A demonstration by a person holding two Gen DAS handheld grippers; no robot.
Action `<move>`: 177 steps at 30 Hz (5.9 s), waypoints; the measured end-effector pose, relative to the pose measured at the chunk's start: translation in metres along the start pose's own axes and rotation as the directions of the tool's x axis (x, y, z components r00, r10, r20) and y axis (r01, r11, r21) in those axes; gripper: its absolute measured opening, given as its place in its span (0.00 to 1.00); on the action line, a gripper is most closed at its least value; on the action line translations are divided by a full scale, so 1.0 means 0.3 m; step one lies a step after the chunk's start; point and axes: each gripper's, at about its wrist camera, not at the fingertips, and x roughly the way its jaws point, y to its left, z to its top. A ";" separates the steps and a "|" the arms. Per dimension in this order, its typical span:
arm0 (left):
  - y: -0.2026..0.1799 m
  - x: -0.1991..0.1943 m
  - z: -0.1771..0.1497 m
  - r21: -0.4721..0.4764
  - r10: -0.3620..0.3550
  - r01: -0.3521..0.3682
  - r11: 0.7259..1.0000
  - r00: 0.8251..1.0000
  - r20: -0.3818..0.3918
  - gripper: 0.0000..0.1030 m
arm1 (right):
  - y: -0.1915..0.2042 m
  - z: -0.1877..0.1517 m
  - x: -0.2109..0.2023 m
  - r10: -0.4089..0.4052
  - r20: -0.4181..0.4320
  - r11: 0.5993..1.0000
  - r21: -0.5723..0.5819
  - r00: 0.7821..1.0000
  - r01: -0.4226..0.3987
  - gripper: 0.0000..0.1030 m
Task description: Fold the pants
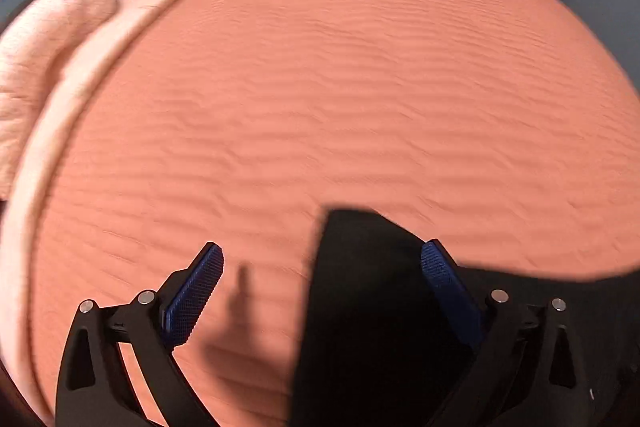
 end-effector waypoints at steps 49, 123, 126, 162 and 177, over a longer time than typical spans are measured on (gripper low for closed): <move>0.044 -0.410 -0.590 0.060 -0.075 0.076 0.995 0.997 -0.018 0.91 | -0.250 -0.147 -0.012 0.187 0.002 0.940 0.291 0.982 -0.179 0.79; 0.146 -0.318 -0.787 -0.103 -0.155 0.148 0.984 0.986 -0.062 0.93 | 0.491 0.346 0.159 0.278 0.001 0.953 -0.126 0.961 -0.275 0.51; 0.162 -0.302 -0.794 -0.123 -0.177 0.168 0.978 0.982 -0.066 0.94 | 0.547 0.488 0.298 0.232 -0.058 0.964 -0.121 0.971 -0.237 0.53; 0.549 -0.466 -1.048 -0.260 -0.007 0.003 0.966 1.000 -0.013 0.94 | 0.919 -0.232 0.089 0.146 0.162 0.580 -0.813 0.976 0.048 0.41; 0.598 -0.417 -1.047 -0.303 -0.027 0.018 0.953 0.999 -0.026 0.94 | 0.970 -0.367 0.080 0.153 0.316 0.333 -0.909 0.937 0.252 0.40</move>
